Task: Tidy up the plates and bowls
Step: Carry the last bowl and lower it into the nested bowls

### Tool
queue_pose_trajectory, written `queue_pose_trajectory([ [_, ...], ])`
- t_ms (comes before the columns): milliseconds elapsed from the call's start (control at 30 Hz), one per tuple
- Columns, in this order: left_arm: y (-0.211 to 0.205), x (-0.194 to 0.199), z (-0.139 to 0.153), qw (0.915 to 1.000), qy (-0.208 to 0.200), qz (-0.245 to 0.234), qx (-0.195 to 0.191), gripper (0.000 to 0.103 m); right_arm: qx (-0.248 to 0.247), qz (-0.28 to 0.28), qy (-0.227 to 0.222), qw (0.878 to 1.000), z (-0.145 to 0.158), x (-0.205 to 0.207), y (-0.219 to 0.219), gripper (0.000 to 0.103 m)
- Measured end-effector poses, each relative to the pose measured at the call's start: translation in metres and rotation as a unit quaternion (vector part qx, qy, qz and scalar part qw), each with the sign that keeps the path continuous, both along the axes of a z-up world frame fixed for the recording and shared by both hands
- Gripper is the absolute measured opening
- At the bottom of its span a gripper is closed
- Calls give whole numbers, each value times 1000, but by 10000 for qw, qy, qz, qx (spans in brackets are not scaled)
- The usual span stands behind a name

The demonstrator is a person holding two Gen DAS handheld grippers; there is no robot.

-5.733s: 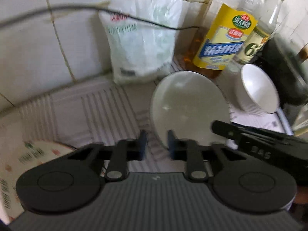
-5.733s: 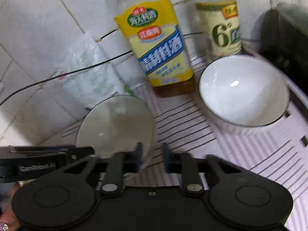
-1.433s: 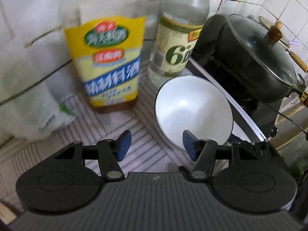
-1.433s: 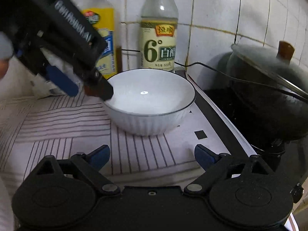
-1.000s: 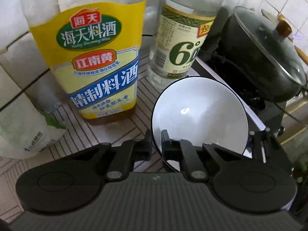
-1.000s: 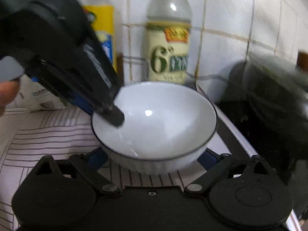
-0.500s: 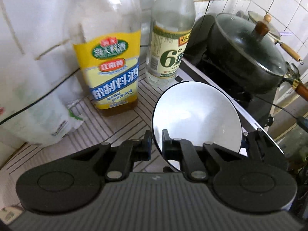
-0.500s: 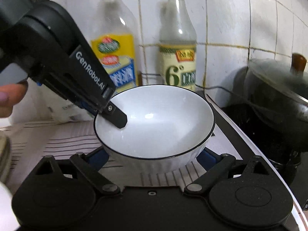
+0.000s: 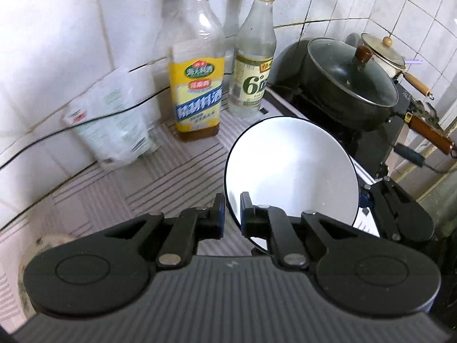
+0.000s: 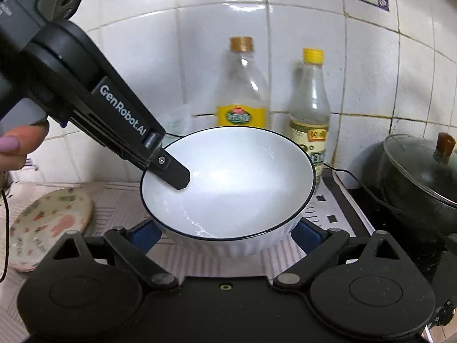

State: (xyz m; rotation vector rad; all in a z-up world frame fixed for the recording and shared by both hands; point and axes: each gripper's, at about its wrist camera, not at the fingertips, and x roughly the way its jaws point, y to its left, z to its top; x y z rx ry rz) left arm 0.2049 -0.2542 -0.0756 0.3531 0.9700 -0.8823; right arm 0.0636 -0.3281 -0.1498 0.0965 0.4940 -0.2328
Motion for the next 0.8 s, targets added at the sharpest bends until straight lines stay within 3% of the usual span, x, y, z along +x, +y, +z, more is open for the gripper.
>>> queue_pose_trajectory([
  [367,63,-31,14,9986,89,466,229,9,106,846,72,9963,15,-25,38,99],
  [667,95,-41,-3,9952,369,788,441,9,381,1332,264,9900,15,-37,59,99],
  [800,100,-43,-16,9928,418,870,716,9,520,1480,377,9869,5,-36,64,99],
])
